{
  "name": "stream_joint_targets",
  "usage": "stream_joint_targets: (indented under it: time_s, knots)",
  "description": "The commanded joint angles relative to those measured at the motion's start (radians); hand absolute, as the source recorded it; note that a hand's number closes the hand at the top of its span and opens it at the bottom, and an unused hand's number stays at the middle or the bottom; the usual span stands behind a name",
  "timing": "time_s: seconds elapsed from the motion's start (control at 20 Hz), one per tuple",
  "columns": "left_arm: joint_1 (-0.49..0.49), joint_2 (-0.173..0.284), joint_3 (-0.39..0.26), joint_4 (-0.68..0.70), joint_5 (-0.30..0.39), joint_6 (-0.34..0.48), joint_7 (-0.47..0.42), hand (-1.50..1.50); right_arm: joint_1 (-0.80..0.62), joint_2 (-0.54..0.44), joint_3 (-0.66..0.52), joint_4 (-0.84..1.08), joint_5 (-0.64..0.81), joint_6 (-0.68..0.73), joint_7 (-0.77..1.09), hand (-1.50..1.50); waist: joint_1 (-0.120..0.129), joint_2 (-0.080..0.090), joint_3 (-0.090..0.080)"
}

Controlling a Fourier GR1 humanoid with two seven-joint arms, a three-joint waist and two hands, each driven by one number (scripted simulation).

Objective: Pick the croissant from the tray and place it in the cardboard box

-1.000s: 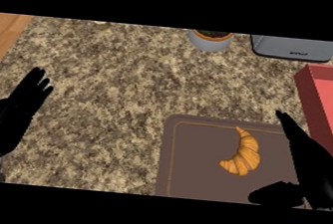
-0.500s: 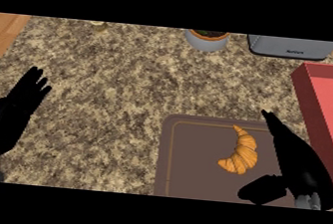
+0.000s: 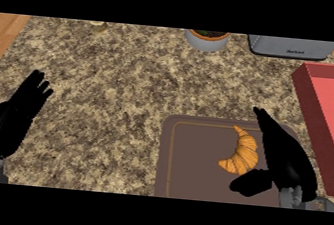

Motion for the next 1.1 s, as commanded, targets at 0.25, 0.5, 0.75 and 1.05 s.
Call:
stream_joint_targets:
  time_s: [0.25,0.5,0.75,1.05]
  knots:
    - [-0.008,-0.006,0.036,-0.021,-0.012,-0.015,0.047,0.00,0.004,0.011,-0.023,0.032,0.023,0.118,0.081,-1.50,-0.003,-0.001,0.000]
    - [0.067,-0.041,0.032,-0.039,-0.046,-0.044,-0.024,0.00,-0.013,0.112,0.024,0.116,0.124,0.058,0.083,-1.50,0.002,-0.001,0.000]
    - [0.031,-0.037,0.058,-0.042,-0.032,-0.045,0.035,0.00,-0.027,0.112,-0.018,0.125,0.124,0.116,0.109,-1.50,0.001,-0.001,0.000]
    - [-0.064,-0.049,0.067,-0.003,-0.052,-0.036,0.082,0.00,-0.038,0.167,-0.007,0.217,0.172,0.116,0.056,-1.50,-0.003,0.001,0.000]
